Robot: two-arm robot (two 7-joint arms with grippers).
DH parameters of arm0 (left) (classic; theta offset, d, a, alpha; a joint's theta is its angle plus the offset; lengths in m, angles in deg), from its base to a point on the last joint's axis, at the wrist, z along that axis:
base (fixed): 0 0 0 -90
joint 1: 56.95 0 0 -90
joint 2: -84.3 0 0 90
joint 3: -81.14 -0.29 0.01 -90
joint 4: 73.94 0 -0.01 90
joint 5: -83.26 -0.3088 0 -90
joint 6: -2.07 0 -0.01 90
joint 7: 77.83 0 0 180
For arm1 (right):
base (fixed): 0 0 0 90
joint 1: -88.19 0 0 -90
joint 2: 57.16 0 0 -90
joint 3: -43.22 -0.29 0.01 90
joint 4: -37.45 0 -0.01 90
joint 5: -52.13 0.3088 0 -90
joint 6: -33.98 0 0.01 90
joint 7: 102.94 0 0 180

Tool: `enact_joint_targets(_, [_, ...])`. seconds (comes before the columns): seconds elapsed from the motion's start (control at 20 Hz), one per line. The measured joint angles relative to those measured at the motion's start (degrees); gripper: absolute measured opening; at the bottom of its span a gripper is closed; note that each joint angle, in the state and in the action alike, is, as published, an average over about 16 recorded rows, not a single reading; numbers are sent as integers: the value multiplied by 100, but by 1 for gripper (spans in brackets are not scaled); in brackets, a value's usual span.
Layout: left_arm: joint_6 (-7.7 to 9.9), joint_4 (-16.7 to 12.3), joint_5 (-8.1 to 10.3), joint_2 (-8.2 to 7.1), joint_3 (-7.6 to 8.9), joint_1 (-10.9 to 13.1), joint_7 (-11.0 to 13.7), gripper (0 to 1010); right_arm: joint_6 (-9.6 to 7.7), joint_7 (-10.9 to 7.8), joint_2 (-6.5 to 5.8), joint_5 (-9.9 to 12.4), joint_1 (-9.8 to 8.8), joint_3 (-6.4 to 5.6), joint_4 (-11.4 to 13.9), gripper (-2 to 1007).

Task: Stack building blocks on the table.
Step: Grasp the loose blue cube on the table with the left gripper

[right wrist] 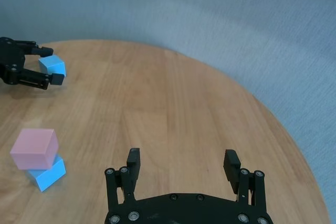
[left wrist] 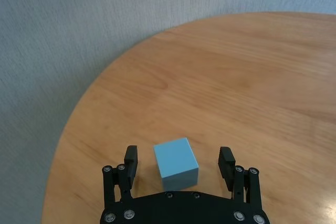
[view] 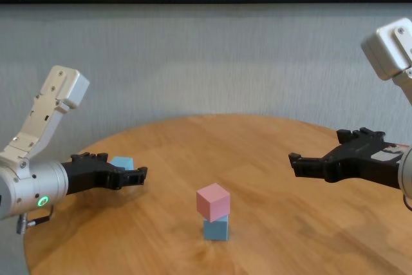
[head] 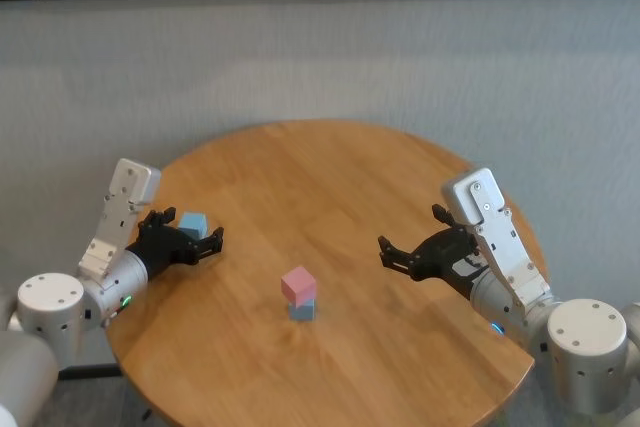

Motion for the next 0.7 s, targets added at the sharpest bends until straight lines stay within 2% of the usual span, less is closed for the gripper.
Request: enact_joint_targets(0.7, [-304, 594, -69, 77, 101, -260, 79, 990, 0, 0, 0, 0, 0, 0, 0, 1005])
